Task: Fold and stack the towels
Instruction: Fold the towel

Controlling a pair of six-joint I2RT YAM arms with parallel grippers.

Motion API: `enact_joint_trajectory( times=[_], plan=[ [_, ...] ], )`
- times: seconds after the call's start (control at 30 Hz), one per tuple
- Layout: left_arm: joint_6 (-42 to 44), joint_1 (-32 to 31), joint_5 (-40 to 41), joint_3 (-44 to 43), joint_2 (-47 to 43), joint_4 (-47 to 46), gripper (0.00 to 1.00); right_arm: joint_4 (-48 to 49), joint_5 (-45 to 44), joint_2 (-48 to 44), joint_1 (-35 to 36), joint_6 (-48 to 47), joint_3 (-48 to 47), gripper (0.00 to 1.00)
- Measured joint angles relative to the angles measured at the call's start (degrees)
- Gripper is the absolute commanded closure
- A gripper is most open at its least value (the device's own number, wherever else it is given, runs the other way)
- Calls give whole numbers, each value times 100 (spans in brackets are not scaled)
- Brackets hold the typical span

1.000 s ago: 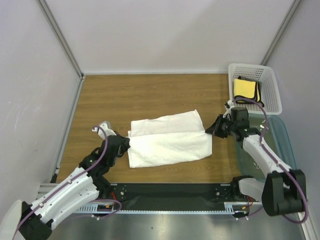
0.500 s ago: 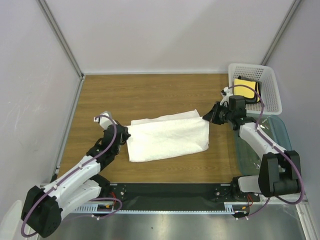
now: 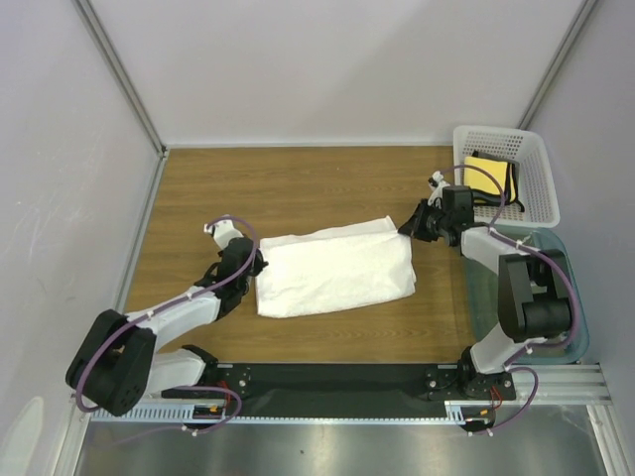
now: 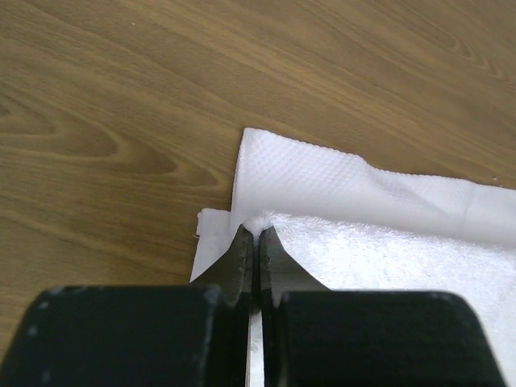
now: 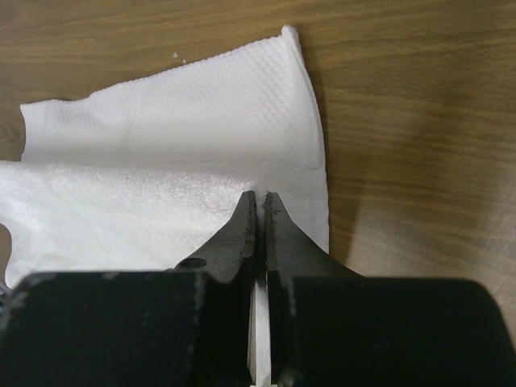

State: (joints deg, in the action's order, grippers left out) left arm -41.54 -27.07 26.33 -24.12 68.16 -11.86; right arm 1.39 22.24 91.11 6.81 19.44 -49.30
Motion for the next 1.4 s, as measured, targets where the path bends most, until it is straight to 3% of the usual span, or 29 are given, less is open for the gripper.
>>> enact_joint_trajectory(
  times=[0.37, 0.63, 1.4],
  plan=[
    [-107, 142, -2, 2, 544, -369, 100, 107, 103, 785, -4, -37, -417, 100],
    [-151, 166, -2, -378, 1056, -83, 100, -76, 116, 951, -4, -199, -776, 100],
    [-601, 195, 476, -267, 210, 249, 100, 39, 619, 1471, 208, -549, -2247, 100]
  ],
)
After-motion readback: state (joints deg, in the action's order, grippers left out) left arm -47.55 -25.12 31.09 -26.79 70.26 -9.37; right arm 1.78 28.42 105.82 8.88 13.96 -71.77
